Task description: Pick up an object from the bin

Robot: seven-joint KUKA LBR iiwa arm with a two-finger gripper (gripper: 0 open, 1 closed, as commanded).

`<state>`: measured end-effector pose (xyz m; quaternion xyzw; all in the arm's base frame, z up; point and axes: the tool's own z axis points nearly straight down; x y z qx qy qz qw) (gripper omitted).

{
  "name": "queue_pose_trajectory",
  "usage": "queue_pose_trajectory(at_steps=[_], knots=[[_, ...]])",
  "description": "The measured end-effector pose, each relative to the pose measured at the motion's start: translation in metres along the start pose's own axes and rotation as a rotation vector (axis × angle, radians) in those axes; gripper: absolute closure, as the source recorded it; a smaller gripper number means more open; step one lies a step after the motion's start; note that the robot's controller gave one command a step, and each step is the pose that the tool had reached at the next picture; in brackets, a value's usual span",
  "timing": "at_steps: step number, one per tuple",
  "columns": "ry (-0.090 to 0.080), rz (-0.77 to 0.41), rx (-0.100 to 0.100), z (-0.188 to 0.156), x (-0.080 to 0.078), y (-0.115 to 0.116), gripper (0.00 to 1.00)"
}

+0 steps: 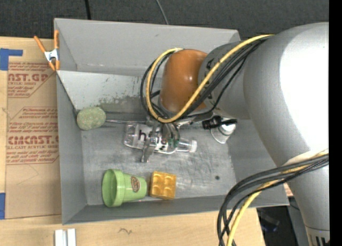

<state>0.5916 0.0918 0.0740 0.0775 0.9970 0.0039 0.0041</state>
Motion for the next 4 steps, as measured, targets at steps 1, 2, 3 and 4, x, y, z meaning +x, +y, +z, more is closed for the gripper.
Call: queue_pose_trajectory(at_steps=[1, 2, 3, 4], knots=[[0.0, 0.0, 0.0, 0.0, 0.0, 0.0, 1.0], [0.005, 0.0, 0.003, -0.004, 0.001, -0.001, 1.0], [0.015, -0.001, 0.008, -0.024, 0.004, -0.002, 1.0], [0.012, 0.0, 0.008, -0.046, 0.003, -0.002, 1.0]])
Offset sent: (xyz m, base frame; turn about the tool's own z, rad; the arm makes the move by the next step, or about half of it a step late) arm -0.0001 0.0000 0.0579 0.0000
